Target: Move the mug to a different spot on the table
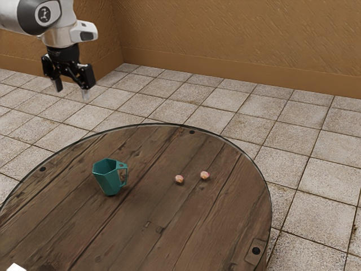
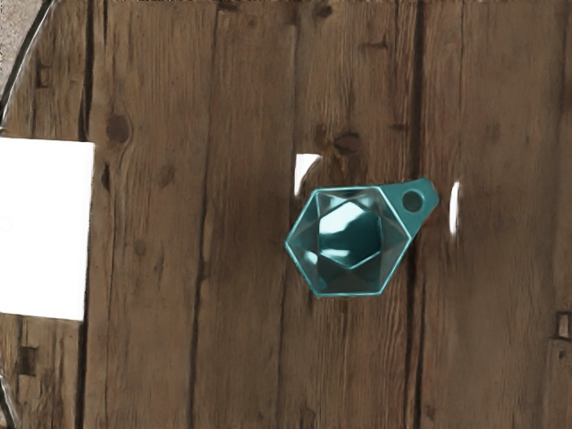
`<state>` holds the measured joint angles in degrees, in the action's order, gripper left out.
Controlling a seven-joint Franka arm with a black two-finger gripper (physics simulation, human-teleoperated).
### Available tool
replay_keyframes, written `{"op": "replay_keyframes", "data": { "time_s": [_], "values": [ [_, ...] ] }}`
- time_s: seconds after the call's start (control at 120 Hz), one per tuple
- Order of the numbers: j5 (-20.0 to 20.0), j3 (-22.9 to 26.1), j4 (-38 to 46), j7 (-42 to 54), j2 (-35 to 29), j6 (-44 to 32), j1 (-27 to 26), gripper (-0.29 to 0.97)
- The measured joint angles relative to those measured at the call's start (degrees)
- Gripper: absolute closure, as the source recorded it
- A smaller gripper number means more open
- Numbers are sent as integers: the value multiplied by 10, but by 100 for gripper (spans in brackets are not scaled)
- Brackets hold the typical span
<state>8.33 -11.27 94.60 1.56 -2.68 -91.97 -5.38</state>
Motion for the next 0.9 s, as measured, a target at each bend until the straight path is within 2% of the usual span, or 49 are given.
{"op": "replay_keyframes", "data": {
  "time_s": [0.167,0.3,0.433,0.592,0.733,0.9],
  "values": [
    [0,29,3,1,-2,0,31,0],
    [3,41,17,0,20,-4,14,0],
    [2,47,90,22,44,-43,-9,0],
    [2,48,138,87,64,-93,-21,0],
    [-4,48,146,163,100,-131,7,0],
    [-5,52,145,239,134,-170,2,0]
  ]
}}
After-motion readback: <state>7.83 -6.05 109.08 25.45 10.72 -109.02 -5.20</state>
